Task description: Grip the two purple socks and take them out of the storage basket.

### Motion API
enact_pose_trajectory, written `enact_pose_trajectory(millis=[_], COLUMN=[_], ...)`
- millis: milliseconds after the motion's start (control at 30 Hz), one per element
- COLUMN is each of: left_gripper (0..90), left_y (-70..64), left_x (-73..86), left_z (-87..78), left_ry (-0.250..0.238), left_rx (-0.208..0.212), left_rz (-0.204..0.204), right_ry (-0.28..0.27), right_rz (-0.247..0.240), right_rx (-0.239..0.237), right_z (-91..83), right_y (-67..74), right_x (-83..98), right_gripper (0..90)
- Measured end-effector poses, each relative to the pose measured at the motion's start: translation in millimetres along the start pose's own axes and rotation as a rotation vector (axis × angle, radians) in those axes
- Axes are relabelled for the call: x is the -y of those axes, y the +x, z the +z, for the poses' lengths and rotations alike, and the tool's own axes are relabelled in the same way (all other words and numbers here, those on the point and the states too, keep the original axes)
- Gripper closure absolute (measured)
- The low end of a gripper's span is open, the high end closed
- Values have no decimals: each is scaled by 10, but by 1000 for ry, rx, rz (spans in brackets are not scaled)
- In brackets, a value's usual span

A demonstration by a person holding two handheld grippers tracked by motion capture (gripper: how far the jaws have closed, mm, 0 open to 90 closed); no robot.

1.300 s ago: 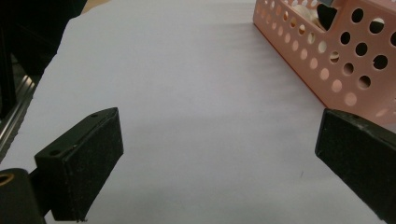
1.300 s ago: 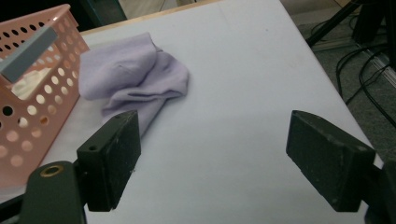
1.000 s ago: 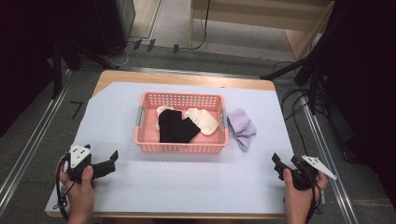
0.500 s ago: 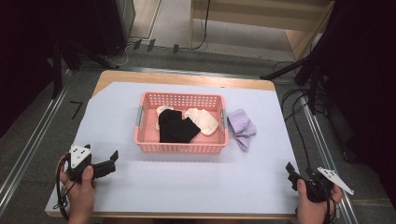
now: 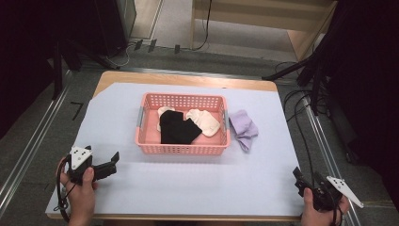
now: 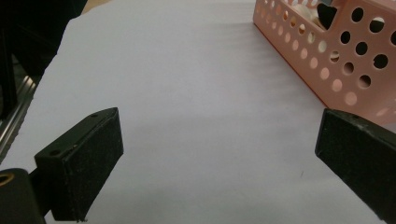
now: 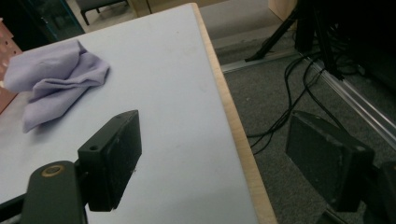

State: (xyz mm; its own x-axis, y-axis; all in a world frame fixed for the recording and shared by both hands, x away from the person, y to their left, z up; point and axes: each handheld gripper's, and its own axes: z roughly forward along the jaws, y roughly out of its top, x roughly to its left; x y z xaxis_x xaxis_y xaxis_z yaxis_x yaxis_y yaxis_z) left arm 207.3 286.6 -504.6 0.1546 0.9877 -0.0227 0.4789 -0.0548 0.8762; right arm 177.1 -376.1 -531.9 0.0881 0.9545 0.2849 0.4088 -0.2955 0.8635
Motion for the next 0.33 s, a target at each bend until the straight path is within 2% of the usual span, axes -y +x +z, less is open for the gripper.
enact_pose_trajectory(millis=[100, 133, 200, 233, 267, 333], left_gripper=[17, 17, 17, 17, 17, 17], left_y=[-2, -4, -5, -4, -2, -1], left_x=[-1, -2, -2, -3, -4, -2], left_z=[1, 3, 3, 5, 3, 2], left_ry=[3, 2, 4, 6, 6, 4], left_rx=[-3, -5, -6, -6, -3, -2], left_rz=[-1, 0, -1, -2, 0, -1], right_ry=[28, 53, 137, 177, 171, 126], right_rz=[40, 49, 10, 21, 19, 24], right_rx=[19, 18, 58, 48, 29, 46], right_z=[15, 21, 94, 114, 107, 68], right_y=[-37, -48, -71, -79, -94, -94], right_x=[-3, 6, 107, 129, 123, 109], right_gripper=[211, 229, 277, 276, 275, 296])
